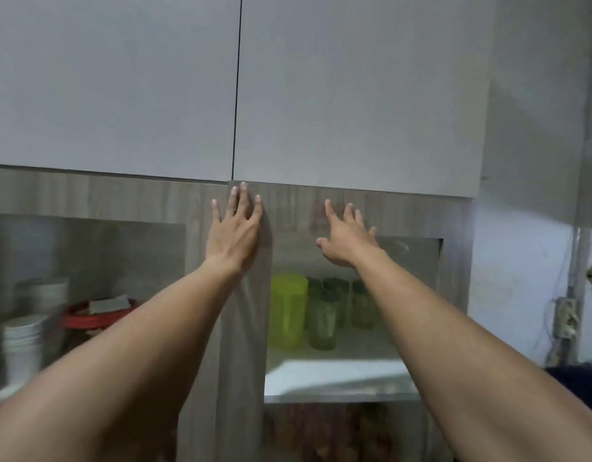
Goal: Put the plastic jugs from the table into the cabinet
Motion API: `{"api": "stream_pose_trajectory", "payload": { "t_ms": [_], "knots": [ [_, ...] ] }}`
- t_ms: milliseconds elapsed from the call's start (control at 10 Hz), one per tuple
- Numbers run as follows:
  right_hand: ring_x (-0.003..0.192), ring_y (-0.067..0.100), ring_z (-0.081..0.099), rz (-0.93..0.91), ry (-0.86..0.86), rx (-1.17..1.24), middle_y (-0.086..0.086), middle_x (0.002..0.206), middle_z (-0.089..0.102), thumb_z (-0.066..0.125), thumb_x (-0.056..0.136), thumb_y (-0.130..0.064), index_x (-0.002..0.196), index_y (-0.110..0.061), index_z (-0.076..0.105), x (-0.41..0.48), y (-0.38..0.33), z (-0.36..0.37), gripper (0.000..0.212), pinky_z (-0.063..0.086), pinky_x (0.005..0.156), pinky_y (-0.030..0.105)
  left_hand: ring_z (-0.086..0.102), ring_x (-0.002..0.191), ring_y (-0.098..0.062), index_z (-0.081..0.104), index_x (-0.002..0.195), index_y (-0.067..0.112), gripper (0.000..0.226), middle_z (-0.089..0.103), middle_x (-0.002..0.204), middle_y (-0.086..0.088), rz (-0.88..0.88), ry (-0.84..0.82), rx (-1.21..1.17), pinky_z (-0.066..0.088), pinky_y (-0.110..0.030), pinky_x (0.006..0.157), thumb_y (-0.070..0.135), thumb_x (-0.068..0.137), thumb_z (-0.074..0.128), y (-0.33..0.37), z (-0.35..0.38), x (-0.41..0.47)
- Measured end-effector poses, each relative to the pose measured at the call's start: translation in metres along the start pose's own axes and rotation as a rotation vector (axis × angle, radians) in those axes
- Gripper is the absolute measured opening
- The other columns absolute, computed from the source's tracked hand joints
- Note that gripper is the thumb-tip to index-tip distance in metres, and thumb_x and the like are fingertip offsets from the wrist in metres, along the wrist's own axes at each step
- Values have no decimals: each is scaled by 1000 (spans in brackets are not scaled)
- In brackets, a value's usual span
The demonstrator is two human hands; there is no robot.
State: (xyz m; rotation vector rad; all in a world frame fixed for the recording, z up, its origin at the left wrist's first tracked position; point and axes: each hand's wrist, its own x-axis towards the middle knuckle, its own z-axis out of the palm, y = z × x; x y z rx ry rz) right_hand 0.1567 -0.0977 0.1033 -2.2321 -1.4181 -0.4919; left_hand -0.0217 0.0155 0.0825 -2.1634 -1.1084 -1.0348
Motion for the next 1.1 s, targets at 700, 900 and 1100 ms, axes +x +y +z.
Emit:
{"api": "stream_pose_trajectory", "payload": {
  "t_ms": [700,900,1100],
  "knots": [
    [155,32,-9,-27,50,66,11,167,-18,48,101,-38,160,-27,-5,51,34,54,79,8,119,66,-1,152,-32,6,157,17,66,-10,164,-14,-121,-258,-129,9,-61,117,49,101,22,14,63,35],
    [155,35,-2,18,10,113,16,168,-7,30,102,-54,160,-26,3,42,31,43,70,6,120,65,2,151,-34,11,156,21,68,-4,164,-17,-103,-304,-120,9,-61,118,56,99,16,9,50,32],
    [149,27,30,-22,-29,423,5,161,35,23,100,-64,154,-23,36,-6,30,5,69,19,121,54,24,148,-24,32,151,24,78,33,157,-7,-32,-323,-458,22,-45,118,69,92,11,14,49,-61]
  ]
}}
